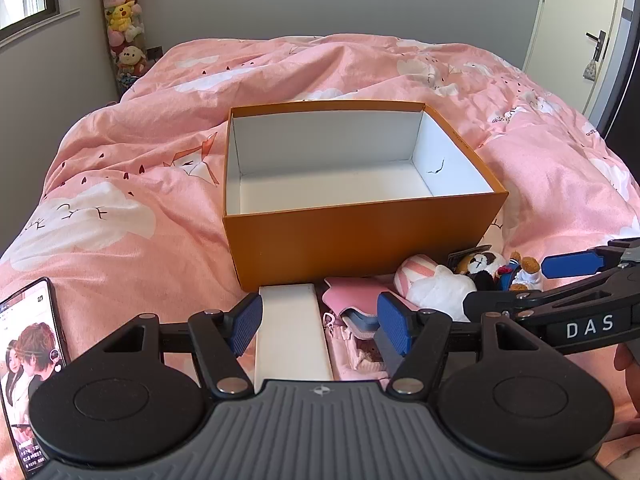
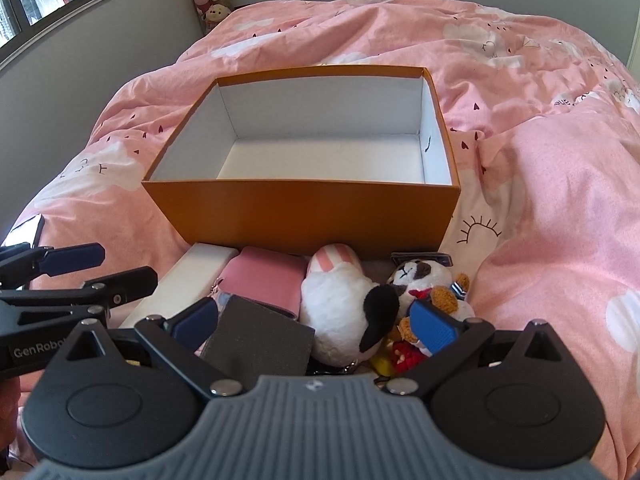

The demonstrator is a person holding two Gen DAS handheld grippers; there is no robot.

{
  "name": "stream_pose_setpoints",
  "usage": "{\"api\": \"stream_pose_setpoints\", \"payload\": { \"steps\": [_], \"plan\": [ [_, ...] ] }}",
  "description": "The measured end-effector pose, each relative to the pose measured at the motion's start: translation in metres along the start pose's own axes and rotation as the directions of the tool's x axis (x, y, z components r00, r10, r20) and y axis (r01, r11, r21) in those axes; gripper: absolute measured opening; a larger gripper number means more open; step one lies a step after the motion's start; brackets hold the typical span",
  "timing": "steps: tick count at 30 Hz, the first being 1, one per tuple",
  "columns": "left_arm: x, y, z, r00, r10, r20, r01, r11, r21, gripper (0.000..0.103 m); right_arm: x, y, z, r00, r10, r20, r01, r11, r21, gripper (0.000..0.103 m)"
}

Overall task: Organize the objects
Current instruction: 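Grasp the white foam block with the left tool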

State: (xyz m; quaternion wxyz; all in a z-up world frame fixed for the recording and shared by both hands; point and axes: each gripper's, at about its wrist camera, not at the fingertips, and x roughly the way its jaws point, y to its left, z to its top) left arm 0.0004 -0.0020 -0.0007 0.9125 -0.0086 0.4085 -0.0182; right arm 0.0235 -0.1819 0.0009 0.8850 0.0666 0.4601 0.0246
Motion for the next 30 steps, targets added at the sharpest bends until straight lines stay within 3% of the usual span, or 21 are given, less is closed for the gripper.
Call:
{"api": "stream_pose_setpoints", "payload": {
  "steps": [5,12,17,19,22,26,30],
  "plan": [
    [0.0,0.002,0.001,1.0,-0.012,0.015,0.012,1.0,-0.014,0.075,0.006,0.002,0.002,1.0,0.002,-0.016,-0.002,1.0,-0.01,0.102],
    [0.011,0.023,0.012,0.994,-0.054,-0.098,0.048,0.997,-0.061,0.073,0.013,0.008,0.02,0.999,0.03,-0.029,-0.031,0.999,-0.022,0.101],
    [0.02,0.055,0.021,0.981,-0.128,-0.145,0.104,0.981,-0.161,0.062,0.022,0.019,0.039,0.993,0.098,-0.067,-0.1,0.995,-0.026,0.087],
    [0.024,0.066,0.023,0.981,-0.124,-0.152,0.097,0.98,-0.177,0.058,0.028,0.024,0.045,0.988,0.13,-0.086,-0.132,0.991,-0.021,0.083],
    [0.033,0.079,0.025,0.965,-0.16,-0.206,0.113,0.969,-0.221,0.057,0.039,0.031,0.051,0.978,0.168,-0.122,-0.172,0.985,-0.017,0.071],
    [0.05,0.089,0.025,0.939,-0.219,-0.267,0.148,0.954,-0.262,0.057,0.058,0.04,0.053,0.962,0.208,-0.178,-0.212,0.977,-0.003,0.066],
    [0.078,0.091,0.02,0.895,-0.247,-0.372,0.139,0.946,-0.294,0.057,0.08,0.043,0.054,0.947,0.224,-0.232,-0.228,0.974,0.013,0.061]
  ]
}}
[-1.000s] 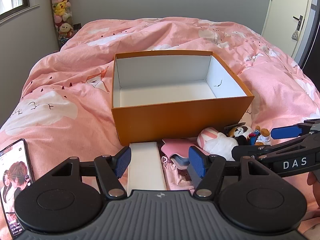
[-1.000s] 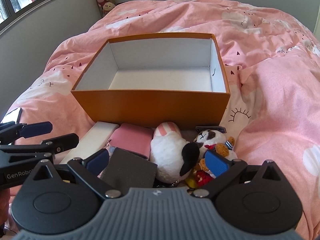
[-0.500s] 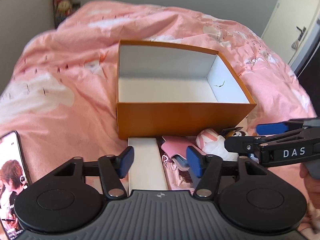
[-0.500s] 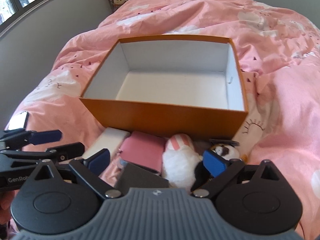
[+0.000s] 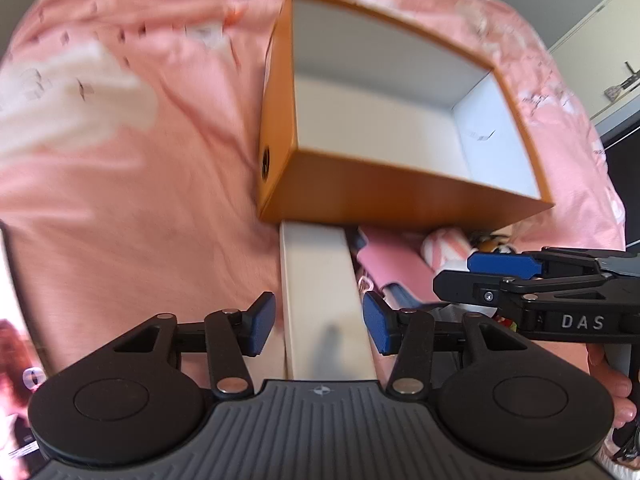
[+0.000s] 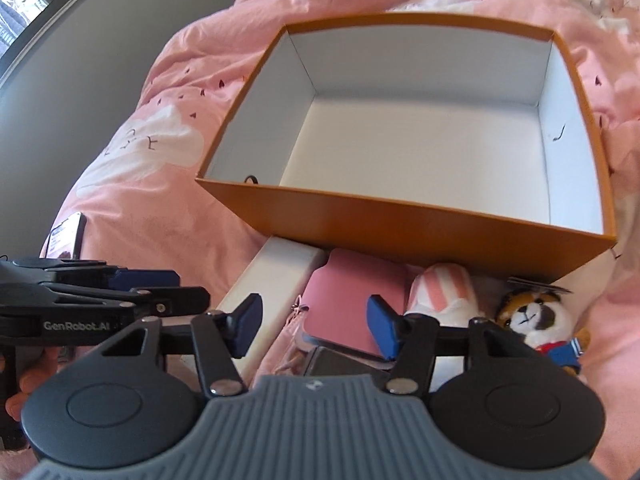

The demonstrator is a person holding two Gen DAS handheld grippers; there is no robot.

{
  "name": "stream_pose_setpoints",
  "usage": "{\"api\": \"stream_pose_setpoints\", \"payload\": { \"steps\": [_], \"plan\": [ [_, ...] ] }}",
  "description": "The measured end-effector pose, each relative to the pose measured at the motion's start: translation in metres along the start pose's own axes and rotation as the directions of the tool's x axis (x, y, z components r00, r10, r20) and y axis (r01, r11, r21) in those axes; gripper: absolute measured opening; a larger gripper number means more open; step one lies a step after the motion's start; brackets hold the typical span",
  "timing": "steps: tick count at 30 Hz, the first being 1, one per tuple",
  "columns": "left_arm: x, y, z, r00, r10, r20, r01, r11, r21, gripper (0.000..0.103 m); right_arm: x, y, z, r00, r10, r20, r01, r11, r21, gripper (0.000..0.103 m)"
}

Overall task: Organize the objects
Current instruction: 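Grasp the white foam block with the left tool, then grasp the small gold box with the right tool while the left tool lifts the white block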

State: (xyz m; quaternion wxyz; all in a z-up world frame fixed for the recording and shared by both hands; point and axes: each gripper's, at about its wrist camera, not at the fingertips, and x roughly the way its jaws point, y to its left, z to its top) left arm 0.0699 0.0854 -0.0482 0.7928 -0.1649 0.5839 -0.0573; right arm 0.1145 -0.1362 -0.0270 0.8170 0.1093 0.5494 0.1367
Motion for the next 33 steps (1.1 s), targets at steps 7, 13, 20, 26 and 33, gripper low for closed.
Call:
{"api": "stream_pose_setpoints", "payload": {
  "steps": [7,13,20,26,33],
  "plan": [
    [0.037,-0.001,0.002,0.994,0.001,-0.108,-0.004,1.0,-0.025,0.067,0.02,-0.01,0.002,0.999,-0.011,-0.044,0.011,1.0,0.0,0.061],
    [0.057,-0.009,0.003,0.989,0.03,-0.146,-0.029,1.0,0.011,0.072,0.027,-0.016,0.003,0.998,-0.006,-0.069,0.006,1.0,-0.005,0.061],
    [0.066,-0.012,0.006,0.983,0.057,-0.174,-0.051,0.998,0.04,0.071,0.028,-0.017,0.004,0.998,-0.021,-0.06,0.02,1.0,-0.014,0.061],
    [0.054,-0.008,0.0,0.991,0.06,-0.122,-0.055,0.998,0.039,0.07,0.028,-0.015,0.002,0.997,-0.018,-0.07,0.016,0.999,-0.03,0.061],
    [0.018,-0.001,-0.008,0.994,0.098,-0.045,-0.095,0.994,0.059,0.069,0.01,0.011,-0.005,0.993,0.062,-0.101,-0.081,0.976,-0.201,0.061]
  ]
}}
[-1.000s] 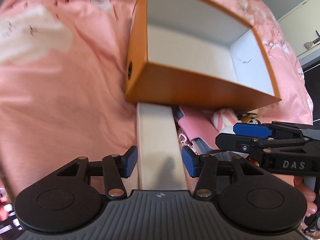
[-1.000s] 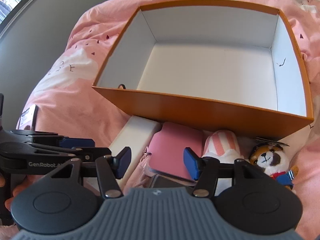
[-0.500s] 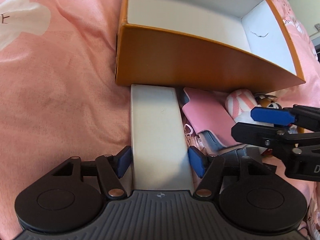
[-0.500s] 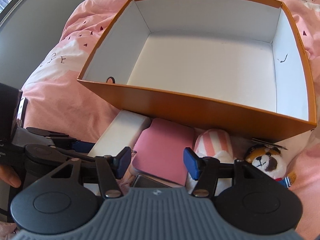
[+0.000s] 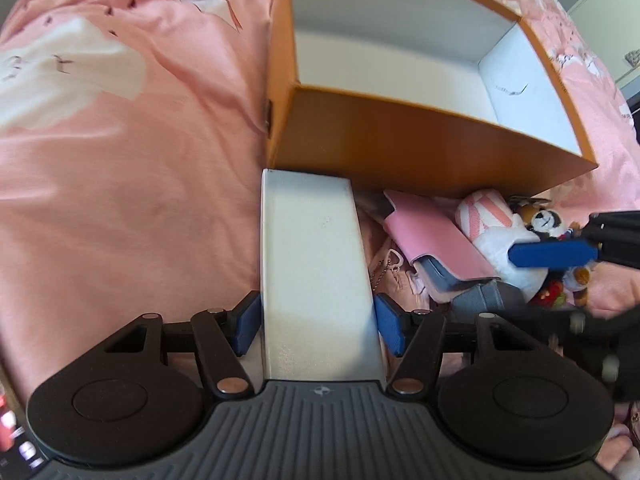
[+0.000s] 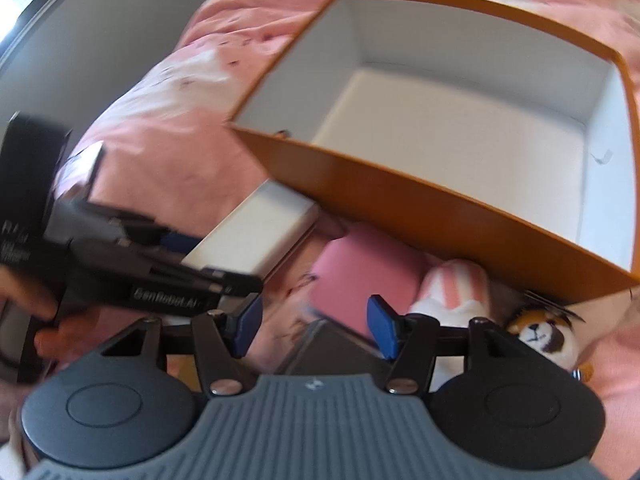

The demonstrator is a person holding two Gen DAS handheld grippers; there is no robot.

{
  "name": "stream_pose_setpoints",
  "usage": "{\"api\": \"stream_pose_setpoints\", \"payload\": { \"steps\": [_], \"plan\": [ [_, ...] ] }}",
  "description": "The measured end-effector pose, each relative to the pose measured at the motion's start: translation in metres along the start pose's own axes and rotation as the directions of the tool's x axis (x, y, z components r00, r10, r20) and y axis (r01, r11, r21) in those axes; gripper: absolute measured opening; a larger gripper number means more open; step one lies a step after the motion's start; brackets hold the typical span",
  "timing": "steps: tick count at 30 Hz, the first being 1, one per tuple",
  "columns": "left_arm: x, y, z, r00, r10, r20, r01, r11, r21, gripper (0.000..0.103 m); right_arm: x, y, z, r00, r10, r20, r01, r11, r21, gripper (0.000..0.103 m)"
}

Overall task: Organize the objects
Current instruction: 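Grasp the small gold box with the right tool while the left tool lifts the white block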

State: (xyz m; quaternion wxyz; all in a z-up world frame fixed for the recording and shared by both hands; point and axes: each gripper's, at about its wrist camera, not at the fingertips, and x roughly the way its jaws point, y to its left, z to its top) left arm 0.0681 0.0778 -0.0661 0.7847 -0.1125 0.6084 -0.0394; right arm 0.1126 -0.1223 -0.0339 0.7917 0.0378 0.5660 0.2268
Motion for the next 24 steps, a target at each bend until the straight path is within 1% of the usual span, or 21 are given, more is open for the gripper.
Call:
{"api": "stream_pose_setpoints", "payload": {
  "steps": [4,6,9,11,12,13,15,17,19,21,22,24],
  "plan": [
    [-0.021,0.004,-0.005,1.0,-0.003,0.017,0.003,1.0,0.016,0.069,-0.002,0.029,-0.007,0.996,0.069,-0.058,-0.076,0.986,-0.146,0.061],
    [-0.026,0.005,-0.011,1.0,-0.005,0.025,0.005,1.0,0.027,0.069,0.004,0.045,-0.01,0.992,0.078,-0.103,-0.099,0.971,-0.217,0.061],
    [-0.031,0.004,-0.02,0.999,0.005,0.043,-0.006,0.999,0.036,0.068,0.016,0.065,-0.017,0.983,0.059,-0.173,-0.113,0.939,-0.324,0.061],
    [-0.034,0.004,-0.024,0.999,0.003,0.054,-0.005,0.999,0.036,0.068,0.023,0.076,-0.023,0.977,0.04,-0.21,-0.123,0.909,-0.398,0.061],
    [-0.034,0.003,-0.025,0.998,0.002,0.057,-0.005,0.999,0.036,0.068,0.026,0.08,-0.025,0.976,0.028,-0.217,-0.122,0.892,-0.435,0.065],
    [-0.033,0.002,-0.026,0.998,0.005,0.059,-0.007,0.999,0.039,0.068,0.028,0.084,-0.027,0.976,0.011,-0.216,-0.113,0.875,-0.471,0.071],
    [-0.033,0.001,-0.028,0.998,0.015,0.06,-0.018,0.999,0.048,0.068,0.032,0.092,-0.029,0.976,-0.02,-0.215,-0.1,0.841,-0.532,0.074],
    [-0.034,0.0,-0.031,0.998,0.022,0.057,-0.026,0.997,0.066,0.068,0.034,0.099,-0.029,0.972,-0.019,-0.234,-0.122,0.811,-0.572,0.073],
    [-0.035,0.0,-0.032,0.998,0.028,0.05,-0.032,0.996,0.084,0.068,0.033,0.105,-0.03,0.967,-0.015,-0.256,-0.15,0.775,-0.614,0.065],
    [-0.035,-0.001,-0.032,0.999,0.035,0.034,-0.038,0.994,0.103,0.068,0.031,0.107,-0.031,0.96,-0.007,-0.278,-0.18,0.747,-0.64,0.063],
    [-0.034,-0.001,-0.032,0.999,0.04,0.024,-0.043,0.992,0.115,0.068,0.033,0.108,-0.031,0.957,-0.004,-0.289,-0.191,0.739,-0.646,0.063],
    [-0.032,-0.004,-0.032,0.998,0.056,0.004,-0.056,0.987,0.147,0.068,0.04,0.107,-0.029,0.953,-0.008,-0.304,-0.197,0.745,-0.638,0.063]
  ]
}}
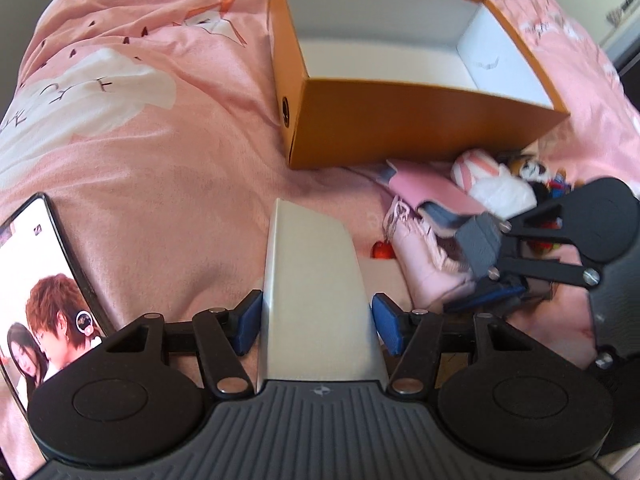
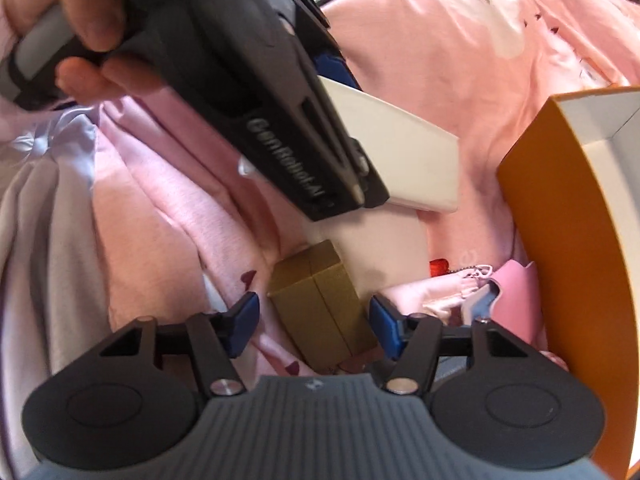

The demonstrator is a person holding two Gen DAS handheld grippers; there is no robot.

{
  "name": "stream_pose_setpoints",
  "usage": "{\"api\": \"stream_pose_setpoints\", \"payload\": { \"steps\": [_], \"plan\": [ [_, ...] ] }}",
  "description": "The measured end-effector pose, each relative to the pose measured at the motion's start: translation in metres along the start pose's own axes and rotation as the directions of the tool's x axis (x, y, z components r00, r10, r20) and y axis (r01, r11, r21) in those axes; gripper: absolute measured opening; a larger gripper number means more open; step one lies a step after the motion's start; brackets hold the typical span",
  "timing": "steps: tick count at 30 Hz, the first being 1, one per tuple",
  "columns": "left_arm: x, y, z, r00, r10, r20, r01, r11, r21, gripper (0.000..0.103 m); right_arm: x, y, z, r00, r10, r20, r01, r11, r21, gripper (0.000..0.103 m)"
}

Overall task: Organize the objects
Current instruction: 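Grasp the small gold box with the right tool while the left tool lifts the white block, then lower the white block into the orange box with the left tool while the right tool carries the gold box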

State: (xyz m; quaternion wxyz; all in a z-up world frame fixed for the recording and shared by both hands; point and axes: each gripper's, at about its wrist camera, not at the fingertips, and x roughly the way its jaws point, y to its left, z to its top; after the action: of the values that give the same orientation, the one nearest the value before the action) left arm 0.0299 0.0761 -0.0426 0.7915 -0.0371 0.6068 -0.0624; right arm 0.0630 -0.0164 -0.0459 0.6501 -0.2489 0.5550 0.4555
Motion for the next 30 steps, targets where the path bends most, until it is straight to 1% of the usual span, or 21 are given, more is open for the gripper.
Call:
{"api": "stream_pose_setpoints", "payload": {
  "steps": [4,6,9,12,14,16,18,21,23,24,25,28,30],
  "plan": [
    [0.006,-0.008,0.002,0.999,0.033,-0.033,-0.029,0.994,0.102,0.069,0.015,-0.006,0.001,1.0,0.008,-0.001,-0.008,0.999,0.038,0.058],
    [0.01,-0.012,0.003,0.998,0.05,-0.04,-0.044,0.987,0.153,0.073,0.013,-0.006,0.001,1.0,0.005,0.017,-0.006,0.999,0.049,0.057],
    [0.015,-0.019,0.007,0.996,0.077,-0.051,-0.063,0.972,0.228,0.075,0.004,-0.004,-0.004,0.999,-0.011,0.041,0.008,0.998,0.067,0.057],
    [0.019,-0.033,0.009,0.991,0.131,-0.038,-0.111,0.937,0.333,0.079,-0.012,-0.005,-0.011,0.997,-0.019,0.068,0.012,0.995,0.102,0.057],
    [0.023,-0.04,0.012,0.987,0.157,-0.036,-0.132,0.913,0.385,0.079,-0.024,-0.007,-0.016,0.996,-0.018,0.089,0.005,0.99,0.144,0.057],
    [0.028,-0.047,0.013,0.983,0.179,-0.032,-0.147,0.889,0.434,0.08,-0.037,-0.009,-0.02,0.993,-0.04,0.107,0.019,0.983,0.185,0.057],
    [0.032,-0.054,0.012,0.978,0.207,-0.022,-0.17,0.858,0.485,0.083,-0.051,-0.013,-0.025,0.99,-0.061,0.129,0.03,0.973,0.23,0.057],
    [0.041,-0.063,0.011,0.967,0.254,-0.015,-0.206,0.819,0.535,0.084,-0.078,-0.021,-0.037,0.981,-0.081,0.175,0.021,0.948,0.317,0.054],
    [0.048,-0.067,0.01,0.959,0.282,-0.011,-0.231,0.806,0.545,0.083,-0.095,-0.028,-0.045,0.971,-0.113,0.213,0.025,0.925,0.379,0.054],
    [0.052,-0.068,0.009,0.955,0.295,-0.014,-0.24,0.803,0.546,0.076,-0.101,-0.03,-0.048,0.963,-0.135,0.231,0.033,0.917,0.398,0.054],
    [0.054,-0.069,0.008,0.954,0.298,-0.022,-0.24,0.809,0.537,0.074,-0.107,-0.033,-0.051,0.956,-0.158,0.245,0.043,0.907,0.42,0.054],
    [0.05,-0.068,0.007,0.954,0.299,0.015,-0.266,0.825,0.498,0.072,-0.118,-0.042,-0.06,0.936,-0.216,0.277,0.059,0.874,0.481,0.054],
    [0.041,-0.065,0.006,0.959,0.28,0.037,-0.264,0.846,0.462,0.071,-0.124,-0.048,-0.064,0.925,-0.249,0.287,0.073,0.857,0.51,0.054]
  ]
}}
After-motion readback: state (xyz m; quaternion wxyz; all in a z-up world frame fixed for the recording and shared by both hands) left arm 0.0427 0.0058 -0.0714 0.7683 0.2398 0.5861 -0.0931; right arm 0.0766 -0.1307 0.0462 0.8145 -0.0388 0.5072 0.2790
